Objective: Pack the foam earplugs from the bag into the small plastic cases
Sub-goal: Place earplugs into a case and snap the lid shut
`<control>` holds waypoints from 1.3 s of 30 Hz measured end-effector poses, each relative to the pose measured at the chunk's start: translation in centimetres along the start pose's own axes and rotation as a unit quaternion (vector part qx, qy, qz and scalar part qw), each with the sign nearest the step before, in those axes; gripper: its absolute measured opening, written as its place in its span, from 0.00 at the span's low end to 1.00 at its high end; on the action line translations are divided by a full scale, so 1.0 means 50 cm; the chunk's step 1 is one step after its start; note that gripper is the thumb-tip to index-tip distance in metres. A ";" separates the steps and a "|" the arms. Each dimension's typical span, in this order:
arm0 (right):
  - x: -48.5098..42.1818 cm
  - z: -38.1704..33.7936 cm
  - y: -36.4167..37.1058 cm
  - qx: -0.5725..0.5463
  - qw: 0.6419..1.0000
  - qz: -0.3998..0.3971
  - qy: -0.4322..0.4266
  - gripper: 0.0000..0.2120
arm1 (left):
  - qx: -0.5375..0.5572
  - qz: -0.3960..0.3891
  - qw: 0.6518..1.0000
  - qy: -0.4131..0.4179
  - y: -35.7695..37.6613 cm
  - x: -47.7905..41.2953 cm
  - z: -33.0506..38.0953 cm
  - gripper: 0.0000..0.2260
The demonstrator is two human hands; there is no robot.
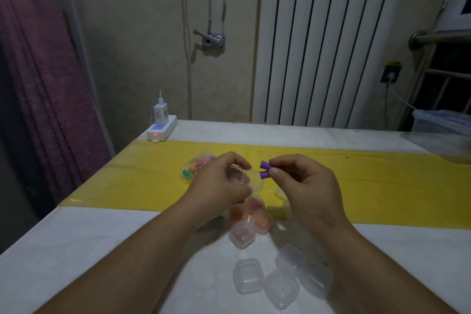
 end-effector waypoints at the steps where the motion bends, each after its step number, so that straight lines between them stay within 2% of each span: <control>1: 0.000 0.002 0.003 0.001 1.000 -0.005 0.001 0.12 | 0.014 -0.005 1.000 0.000 0.001 0.001 0.001 0.14; 6: 0.006 0.031 0.019 0.029 0.999 -0.028 0.035 0.09 | 0.065 -0.060 0.996 -0.007 0.019 0.006 0.005 0.14; 15: 0.006 0.035 0.022 0.026 0.999 -0.030 0.031 0.06 | 0.129 -0.084 0.987 -0.047 0.034 0.007 -0.008 0.14; 19: 0.008 0.029 0.025 0.090 0.995 -0.040 0.019 0.07 | 0.138 -0.087 0.985 -0.050 0.035 0.008 -0.008 0.16; 23: 0.004 0.019 0.025 0.159 0.987 -0.020 -0.029 0.04 | 0.187 -0.087 0.977 -0.058 0.033 0.012 -0.003 0.15; 26: 0.000 0.029 0.024 0.176 0.984 -0.017 -0.015 0.04 | 0.211 -0.082 0.972 -0.064 0.032 0.012 -0.004 0.15; 30: 0.003 0.031 0.019 0.125 0.992 -0.007 0.024 0.04 | 0.184 -0.082 0.978 -0.060 0.034 0.010 -0.011 0.16; 33: 0.009 0.051 0.016 0.041 0.995 0.003 0.088 0.07 | 0.146 -0.074 0.985 -0.049 0.030 0.008 -0.007 0.17; 36: 0.014 0.072 0.029 -0.044 0.986 -0.020 0.162 0.09 | 0.131 -0.081 0.988 -0.029 0.029 0.013 0.005 0.19; 39: 0.015 0.076 0.032 -0.111 0.974 -0.033 0.197 0.10 | 0.179 -0.102 0.977 -0.046 0.036 0.014 0.005 0.21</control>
Point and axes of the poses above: each hand's wrist, its own x-axis away from the middle knuckle, its own y-axis out of the palm, z = x × y, the point moved 9 cm from there along -x, towards the middle knuckle, and after that the axes turned 6 degrees about -x, right-handed, at the moved point
